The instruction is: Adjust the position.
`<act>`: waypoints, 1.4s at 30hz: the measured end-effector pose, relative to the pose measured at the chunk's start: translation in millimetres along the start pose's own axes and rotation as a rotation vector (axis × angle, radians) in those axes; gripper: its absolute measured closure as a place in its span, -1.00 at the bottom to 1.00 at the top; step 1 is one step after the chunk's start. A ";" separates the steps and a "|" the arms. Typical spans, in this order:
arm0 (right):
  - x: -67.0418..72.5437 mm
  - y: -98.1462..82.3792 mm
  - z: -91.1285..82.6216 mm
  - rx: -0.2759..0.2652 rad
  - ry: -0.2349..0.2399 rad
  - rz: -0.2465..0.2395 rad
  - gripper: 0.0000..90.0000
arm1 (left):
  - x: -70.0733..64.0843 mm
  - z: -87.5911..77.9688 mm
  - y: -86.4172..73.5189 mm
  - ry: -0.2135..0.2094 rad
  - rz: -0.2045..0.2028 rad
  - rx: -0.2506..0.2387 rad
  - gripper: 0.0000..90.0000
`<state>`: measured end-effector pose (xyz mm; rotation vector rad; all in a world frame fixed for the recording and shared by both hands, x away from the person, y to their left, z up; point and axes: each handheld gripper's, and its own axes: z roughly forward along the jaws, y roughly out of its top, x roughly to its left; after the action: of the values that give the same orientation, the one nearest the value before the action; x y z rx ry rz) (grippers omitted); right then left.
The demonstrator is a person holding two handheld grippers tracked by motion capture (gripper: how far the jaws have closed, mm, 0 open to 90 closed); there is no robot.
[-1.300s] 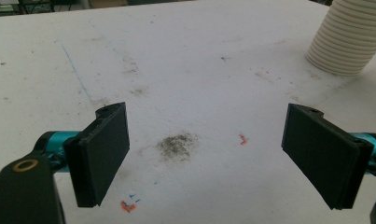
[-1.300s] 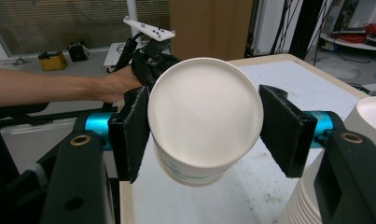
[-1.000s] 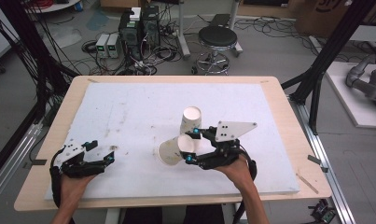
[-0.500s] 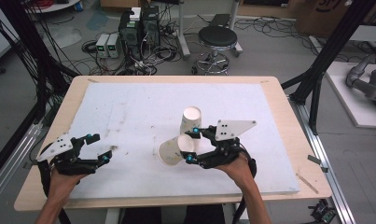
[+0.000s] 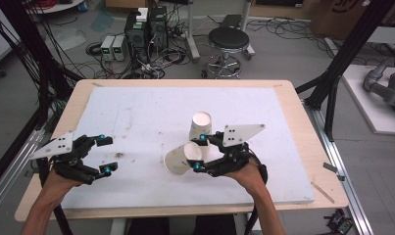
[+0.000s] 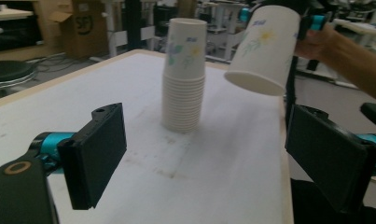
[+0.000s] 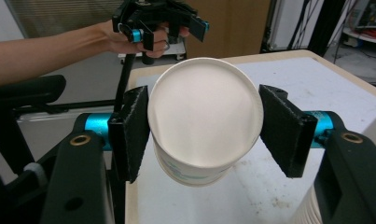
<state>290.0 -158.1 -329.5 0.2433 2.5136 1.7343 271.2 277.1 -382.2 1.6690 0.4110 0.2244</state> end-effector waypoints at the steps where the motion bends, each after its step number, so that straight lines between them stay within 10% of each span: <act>1: 0.0 0.0 0.0 0.000 0.000 0.000 -0.17 | -0.8 4.4 1.3 -0.017 0.006 0.000 -0.72; 16: -1.6 3.1 7.4 -0.003 0.045 -0.005 -0.17 | -20.0 81.7 26.6 -0.206 0.067 -0.005 -0.72; 42: -1.8 4.9 12.5 -0.021 0.107 -0.010 -0.17 | -39.0 142.5 20.7 -0.309 0.096 0.039 -0.70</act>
<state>294.1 -145.2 -329.4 0.1392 2.5627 1.8164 292.3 129.5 -378.6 1.7289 0.1037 0.0264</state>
